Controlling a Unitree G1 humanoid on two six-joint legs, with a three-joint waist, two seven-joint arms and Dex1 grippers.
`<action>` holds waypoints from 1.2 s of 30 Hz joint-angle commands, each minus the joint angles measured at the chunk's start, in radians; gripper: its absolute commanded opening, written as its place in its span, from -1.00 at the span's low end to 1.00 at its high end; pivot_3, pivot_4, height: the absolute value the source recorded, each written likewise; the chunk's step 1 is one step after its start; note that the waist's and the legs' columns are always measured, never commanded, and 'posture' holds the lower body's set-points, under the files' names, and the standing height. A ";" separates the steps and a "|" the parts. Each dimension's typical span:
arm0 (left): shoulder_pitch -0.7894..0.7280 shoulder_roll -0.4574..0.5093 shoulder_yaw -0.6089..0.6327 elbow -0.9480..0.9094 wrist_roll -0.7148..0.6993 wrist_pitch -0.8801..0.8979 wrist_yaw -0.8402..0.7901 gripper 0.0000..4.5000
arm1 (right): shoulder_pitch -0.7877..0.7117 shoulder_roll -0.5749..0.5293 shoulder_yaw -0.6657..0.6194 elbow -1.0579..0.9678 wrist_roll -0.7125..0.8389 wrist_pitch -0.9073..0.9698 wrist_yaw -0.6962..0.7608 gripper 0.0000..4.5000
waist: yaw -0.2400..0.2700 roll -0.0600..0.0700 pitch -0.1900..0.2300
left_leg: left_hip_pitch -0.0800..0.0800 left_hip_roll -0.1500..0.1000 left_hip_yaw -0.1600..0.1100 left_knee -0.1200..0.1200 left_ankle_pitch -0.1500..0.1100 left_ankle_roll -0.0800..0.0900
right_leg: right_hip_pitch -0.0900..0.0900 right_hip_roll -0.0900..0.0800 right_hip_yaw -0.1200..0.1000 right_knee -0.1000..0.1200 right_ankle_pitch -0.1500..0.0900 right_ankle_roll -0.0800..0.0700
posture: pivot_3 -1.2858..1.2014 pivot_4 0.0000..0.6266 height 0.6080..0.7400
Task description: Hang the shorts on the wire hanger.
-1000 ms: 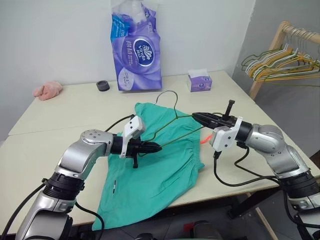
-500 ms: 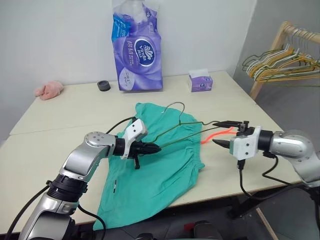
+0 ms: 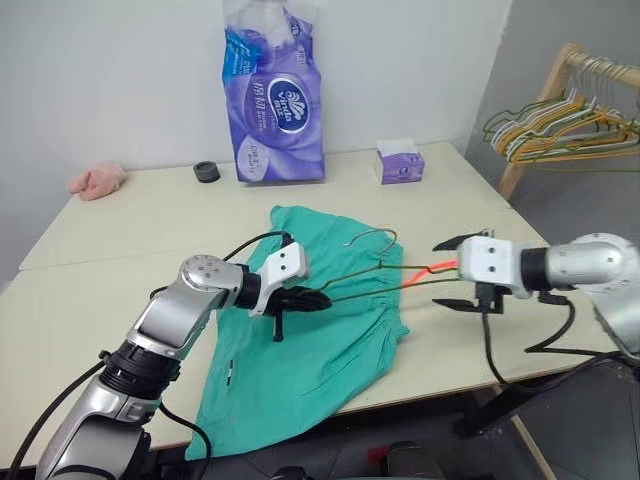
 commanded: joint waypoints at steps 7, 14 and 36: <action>-0.004 0.016 0.012 -0.039 0.009 -0.020 -0.008 -1.00 | -0.097 0.032 0.057 0.047 -0.075 0.021 0.071 0.34 | 0.000 0.000 0.000 | 0.000 0.000 0.000 0.000 0.000 0.000 | 0.000 0.000 0.000 0.000 0.000 0.000 | -0.14 -1.00 1.00; 0.001 0.013 0.009 -0.041 0.020 -0.032 -0.004 -1.00 | -0.111 0.034 0.062 0.001 -0.067 0.066 0.137 -0.69 | 0.001 0.000 0.000 | 0.000 0.000 0.000 0.000 0.000 0.000 | 0.000 0.000 0.000 0.000 0.000 0.000 | -0.14 -1.00 1.00; -0.002 -0.122 0.342 0.177 -0.045 -0.177 0.299 -0.04 | 0.147 -0.047 -0.170 -0.108 0.045 0.276 0.104 -1.00 | 0.001 0.000 0.000 | -0.001 0.001 -0.001 0.001 0.001 -0.002 | 0.000 -0.002 0.000 0.000 0.000 0.000 | -0.15 -1.00 1.00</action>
